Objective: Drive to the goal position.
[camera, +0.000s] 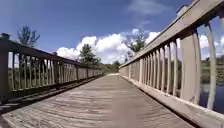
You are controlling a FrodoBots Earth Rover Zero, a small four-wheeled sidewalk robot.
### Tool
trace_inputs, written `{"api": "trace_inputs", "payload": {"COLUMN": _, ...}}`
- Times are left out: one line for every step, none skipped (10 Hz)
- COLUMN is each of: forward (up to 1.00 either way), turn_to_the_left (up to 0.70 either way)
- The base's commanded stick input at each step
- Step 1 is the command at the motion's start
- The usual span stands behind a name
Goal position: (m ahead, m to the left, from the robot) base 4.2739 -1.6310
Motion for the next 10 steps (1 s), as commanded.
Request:
{"api": "trace_inputs", "payload": {"forward": 0.5, "turn_to_the_left": 0.0}}
{"api": "trace_inputs", "payload": {"forward": 0.5, "turn_to_the_left": 0.0}}
{"api": "trace_inputs", "payload": {"forward": 0.5, "turn_to_the_left": 0.0}}
{"api": "trace_inputs", "payload": {"forward": 0.5, "turn_to_the_left": 0.0}}
{"api": "trace_inputs", "payload": {"forward": 0.5, "turn_to_the_left": 0.0}}
{"api": "trace_inputs", "payload": {"forward": 0.5, "turn_to_the_left": 0.0}}
{"api": "trace_inputs", "payload": {"forward": 0.5, "turn_to_the_left": 0.0}}
{"api": "trace_inputs", "payload": {"forward": 0.5, "turn_to_the_left": 0.0}}
{"api": "trace_inputs", "payload": {"forward": 0.5, "turn_to_the_left": 0.0}}
{"api": "trace_inputs", "payload": {"forward": 0.5, "turn_to_the_left": 0.0}}
